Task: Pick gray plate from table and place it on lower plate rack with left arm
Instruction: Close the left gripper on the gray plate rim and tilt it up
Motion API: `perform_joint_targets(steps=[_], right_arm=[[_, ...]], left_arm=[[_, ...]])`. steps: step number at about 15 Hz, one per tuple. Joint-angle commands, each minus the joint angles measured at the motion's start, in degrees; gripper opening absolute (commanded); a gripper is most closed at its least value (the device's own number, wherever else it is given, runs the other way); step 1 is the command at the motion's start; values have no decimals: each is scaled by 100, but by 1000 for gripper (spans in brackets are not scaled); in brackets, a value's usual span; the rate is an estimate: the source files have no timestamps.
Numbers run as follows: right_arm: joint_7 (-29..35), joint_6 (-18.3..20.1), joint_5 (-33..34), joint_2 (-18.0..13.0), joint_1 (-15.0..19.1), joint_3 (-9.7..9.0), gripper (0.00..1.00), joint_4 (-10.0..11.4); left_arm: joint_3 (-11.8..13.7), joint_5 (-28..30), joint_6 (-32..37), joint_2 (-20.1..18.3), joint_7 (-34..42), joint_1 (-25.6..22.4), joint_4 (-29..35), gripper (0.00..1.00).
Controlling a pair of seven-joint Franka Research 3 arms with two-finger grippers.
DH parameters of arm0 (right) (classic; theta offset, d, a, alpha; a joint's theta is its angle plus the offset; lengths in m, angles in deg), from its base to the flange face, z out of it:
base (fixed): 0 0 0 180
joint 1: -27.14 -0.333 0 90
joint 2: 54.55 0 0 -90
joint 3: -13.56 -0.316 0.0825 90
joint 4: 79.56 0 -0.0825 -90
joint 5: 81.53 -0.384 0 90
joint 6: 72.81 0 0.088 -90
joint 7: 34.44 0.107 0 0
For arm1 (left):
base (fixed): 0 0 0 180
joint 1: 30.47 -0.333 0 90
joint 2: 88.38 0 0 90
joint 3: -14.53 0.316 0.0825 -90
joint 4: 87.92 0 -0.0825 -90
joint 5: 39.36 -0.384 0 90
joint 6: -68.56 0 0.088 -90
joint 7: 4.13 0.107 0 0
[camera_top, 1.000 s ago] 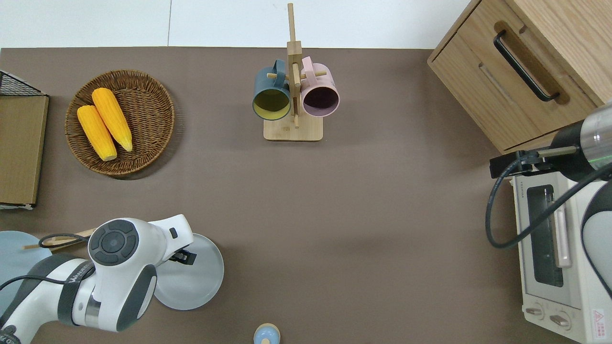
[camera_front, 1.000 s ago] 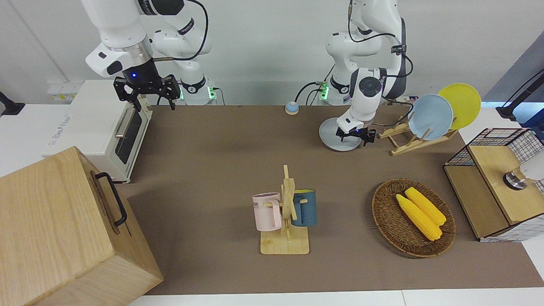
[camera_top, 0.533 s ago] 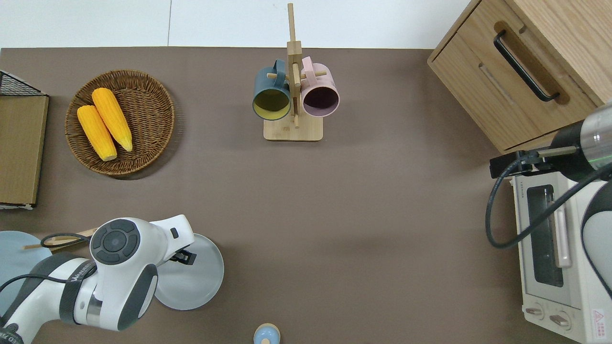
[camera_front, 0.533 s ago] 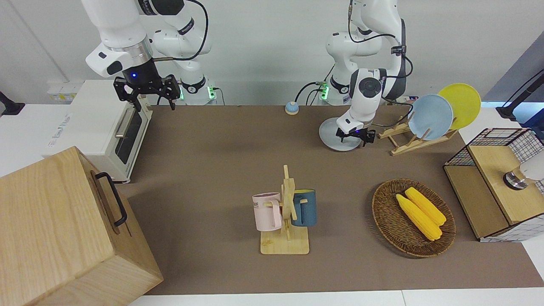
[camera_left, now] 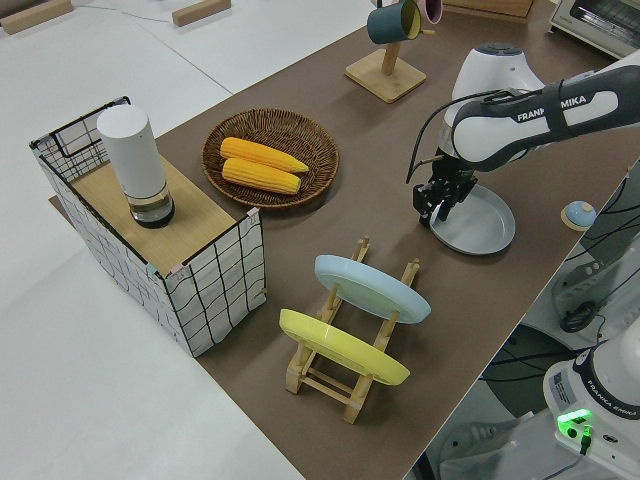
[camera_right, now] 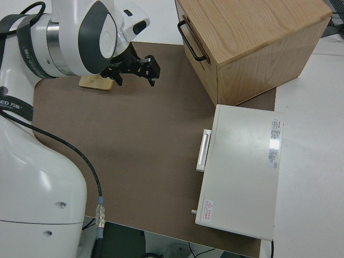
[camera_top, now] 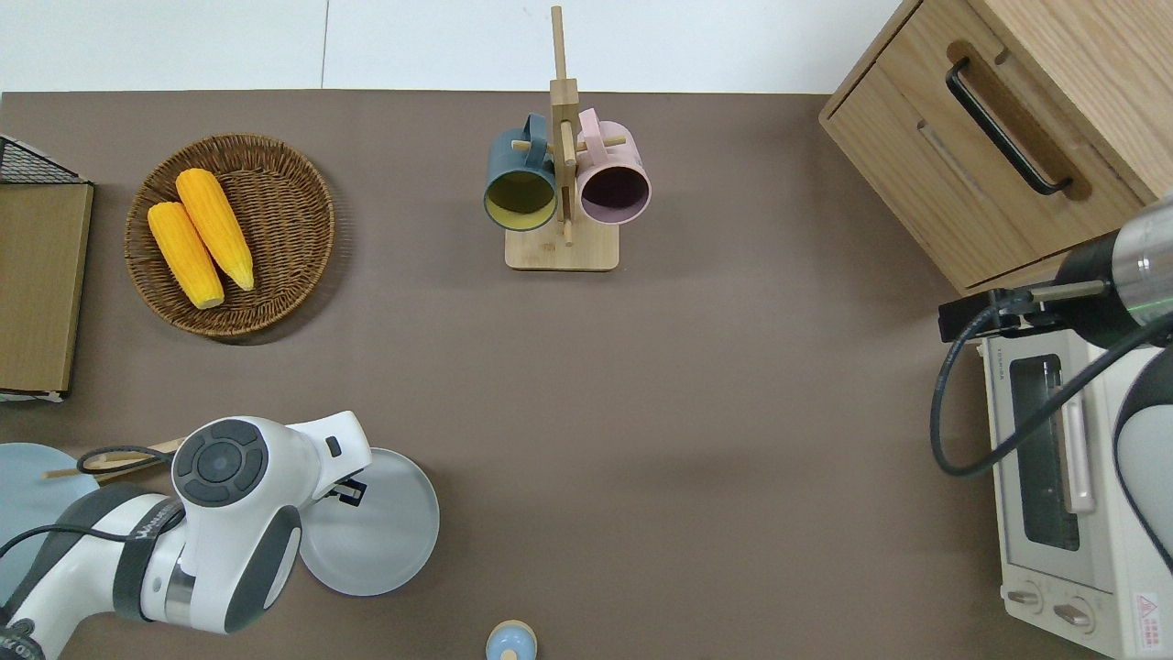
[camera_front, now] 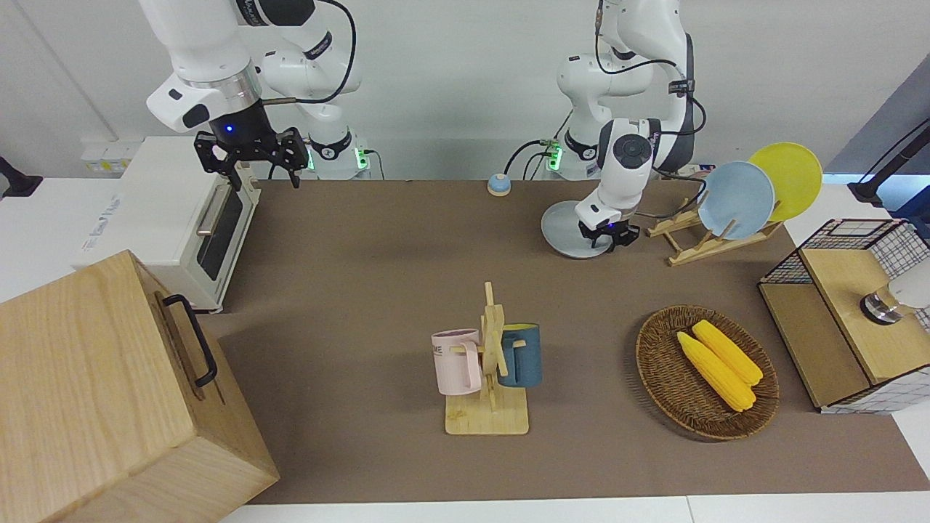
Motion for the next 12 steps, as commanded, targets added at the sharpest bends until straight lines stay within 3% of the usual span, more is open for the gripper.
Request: perform_joint_targets(steps=[1, 12], right_arm=[[75, 92, 17, 54, 127, -117, 983, -114], [75, 92, 17, 54, 127, -117, 983, -123]], left_arm=[[17, -92, -131, 37, -23, 71, 99, 0], [35, -83, 0, -77, -23, 1, 72, 0]])
